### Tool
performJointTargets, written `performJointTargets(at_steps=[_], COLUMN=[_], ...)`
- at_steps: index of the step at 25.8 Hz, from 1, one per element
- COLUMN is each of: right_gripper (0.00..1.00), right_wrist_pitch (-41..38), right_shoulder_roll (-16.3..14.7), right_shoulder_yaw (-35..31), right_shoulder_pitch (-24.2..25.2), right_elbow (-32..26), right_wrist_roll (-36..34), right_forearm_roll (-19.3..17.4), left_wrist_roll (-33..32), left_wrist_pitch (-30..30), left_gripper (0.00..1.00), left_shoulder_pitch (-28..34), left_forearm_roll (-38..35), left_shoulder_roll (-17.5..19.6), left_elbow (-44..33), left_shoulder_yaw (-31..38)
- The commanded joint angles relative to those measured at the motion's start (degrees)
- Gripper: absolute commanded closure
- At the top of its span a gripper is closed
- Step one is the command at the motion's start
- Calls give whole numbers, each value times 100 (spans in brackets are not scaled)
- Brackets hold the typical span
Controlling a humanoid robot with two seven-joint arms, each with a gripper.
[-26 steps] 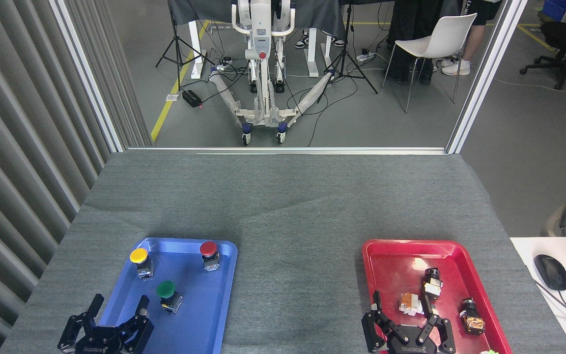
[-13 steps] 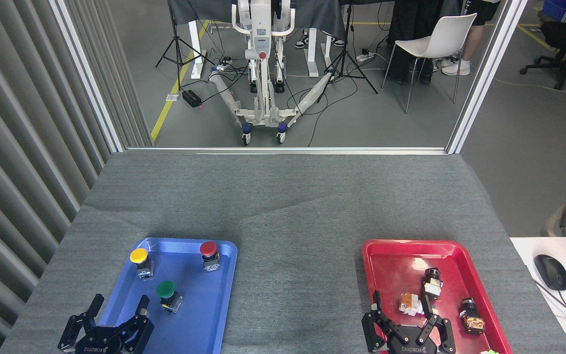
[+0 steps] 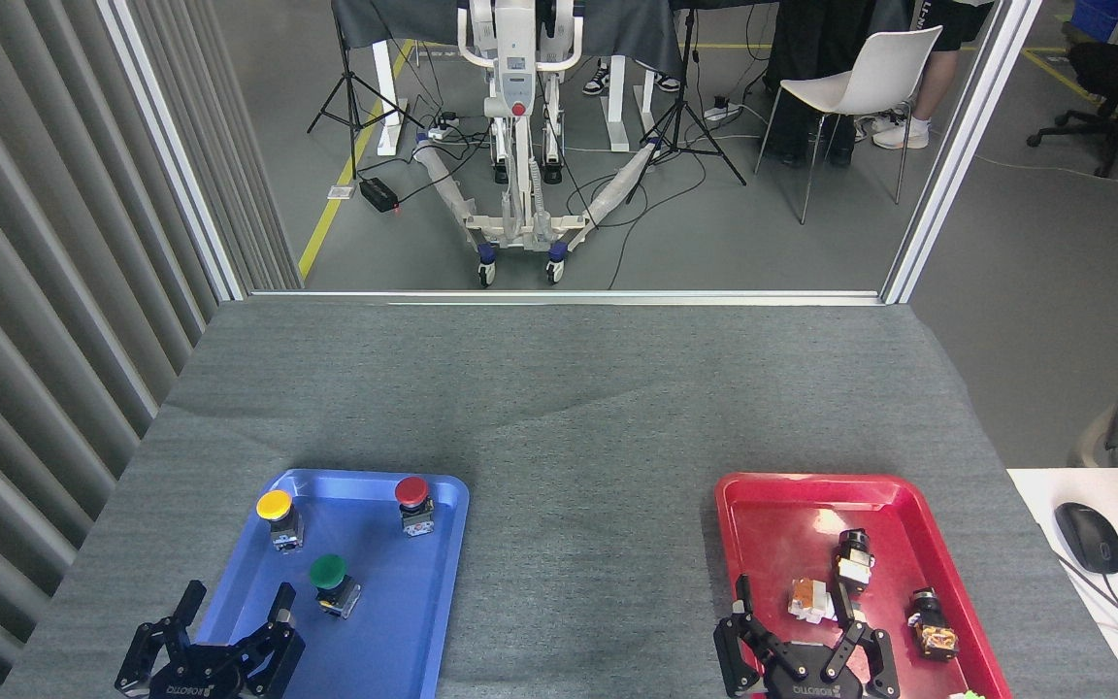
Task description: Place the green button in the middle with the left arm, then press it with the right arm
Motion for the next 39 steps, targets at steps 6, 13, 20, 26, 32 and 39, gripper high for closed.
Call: performJointTargets(at_steps=[6,13,20,26,32,39], right_gripper=[0,0,0,0,0,0], right_wrist_pitch=[13,13,-14,-14,-14,-14], right_shoulder_roll=[9,0,0,9,0,0], right_shoulder_yaw=[1,19,19,28,28,28], right_shoulder_pitch=[0,-9,-9,0,9,9], right_elbow=[-6,-6,3,3,12,21], right_wrist_roll=[276,276,259,259,259,250], right_forearm_roll=[132,264,519,519,519,528], left_wrist_roll=[-1,8,-10,-80,-115,-115], left_wrist_pitch=[-29,-73,-90,-503,-635,-644], left_gripper=[0,0,1,2,3,4], left_shoulder_pitch=[0,18,-8,-272,-773,-1045], left_forearm_roll=[-8,-35,-79,-747,-861,-905], left_shoulder_roll=[17,35,43,52,70,96], left_elbow=[0,9,202,562,1389,1749], left_shoulder_yaw=[-17,-26,-70,-220,-404,-492])
